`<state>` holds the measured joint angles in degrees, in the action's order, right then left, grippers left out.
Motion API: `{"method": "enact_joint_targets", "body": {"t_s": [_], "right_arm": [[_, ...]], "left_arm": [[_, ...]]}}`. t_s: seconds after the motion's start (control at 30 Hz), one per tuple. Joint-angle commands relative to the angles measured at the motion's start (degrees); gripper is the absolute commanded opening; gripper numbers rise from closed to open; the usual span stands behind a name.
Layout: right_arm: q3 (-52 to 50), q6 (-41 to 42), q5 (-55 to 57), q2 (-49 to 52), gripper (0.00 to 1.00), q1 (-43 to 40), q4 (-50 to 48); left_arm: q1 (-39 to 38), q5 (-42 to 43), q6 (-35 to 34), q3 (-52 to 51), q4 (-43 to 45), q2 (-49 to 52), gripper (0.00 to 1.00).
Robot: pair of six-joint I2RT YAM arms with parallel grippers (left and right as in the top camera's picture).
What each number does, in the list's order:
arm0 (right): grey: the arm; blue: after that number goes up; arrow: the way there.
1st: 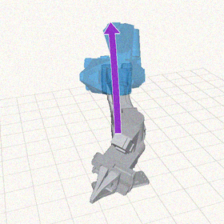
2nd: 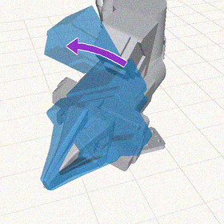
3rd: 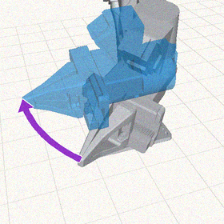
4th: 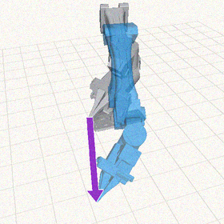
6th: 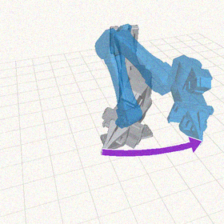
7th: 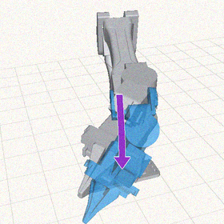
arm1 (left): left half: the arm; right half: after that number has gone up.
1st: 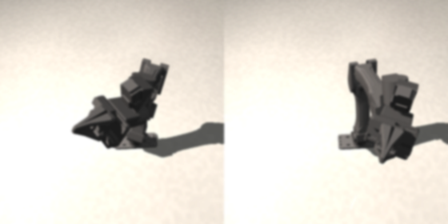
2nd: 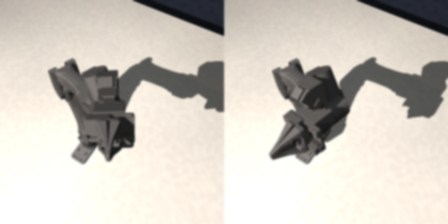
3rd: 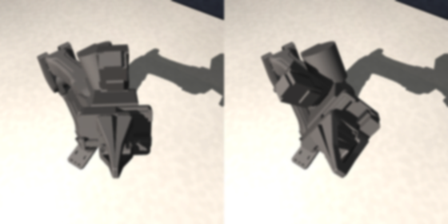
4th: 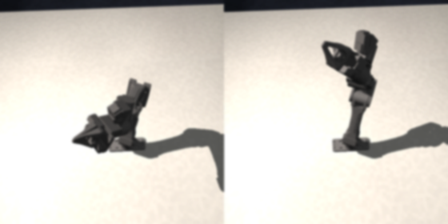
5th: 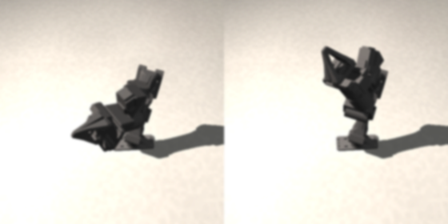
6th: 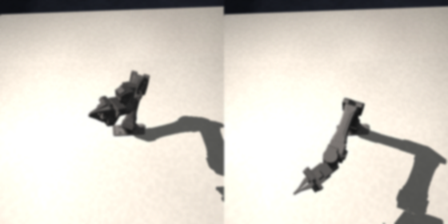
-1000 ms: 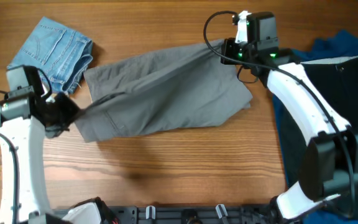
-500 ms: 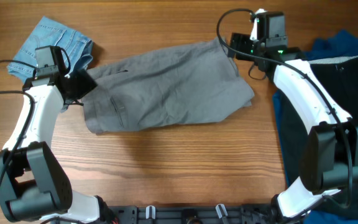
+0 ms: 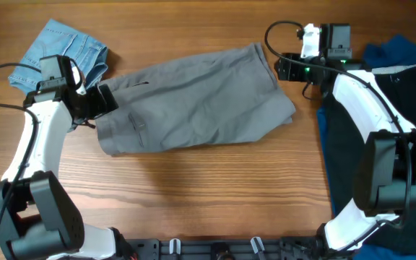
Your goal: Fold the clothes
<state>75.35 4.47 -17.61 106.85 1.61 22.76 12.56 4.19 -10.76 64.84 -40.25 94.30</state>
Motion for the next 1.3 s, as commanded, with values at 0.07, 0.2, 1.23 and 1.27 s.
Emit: {"method": "enact_joint_targets", "body": {"t_s": [0.07,0.2,1.23,1.27], "right_arm": [[0.39,8.26,-3.06,10.97,0.71,4.31,-18.32],[0.39,13.75,-4.98,18.1,0.72,5.11,-33.33],[0.7,12.98,-12.94,12.22,0.61,-0.74,-25.68],[0.7,10.97,-12.92,10.36,0.61,-1.01,-23.1]], "left_arm": [[6.4,3.06,-2.32,0.2,-0.48,1.22,1.0],[5.79,6.49,-2.08,0.2,0.46,3.39,0.99],[5.18,7.63,-1.4,0.2,4.15,6.91,1.0],[5.18,9.05,-1.4,0.2,5.44,8.83,1.0]]}}
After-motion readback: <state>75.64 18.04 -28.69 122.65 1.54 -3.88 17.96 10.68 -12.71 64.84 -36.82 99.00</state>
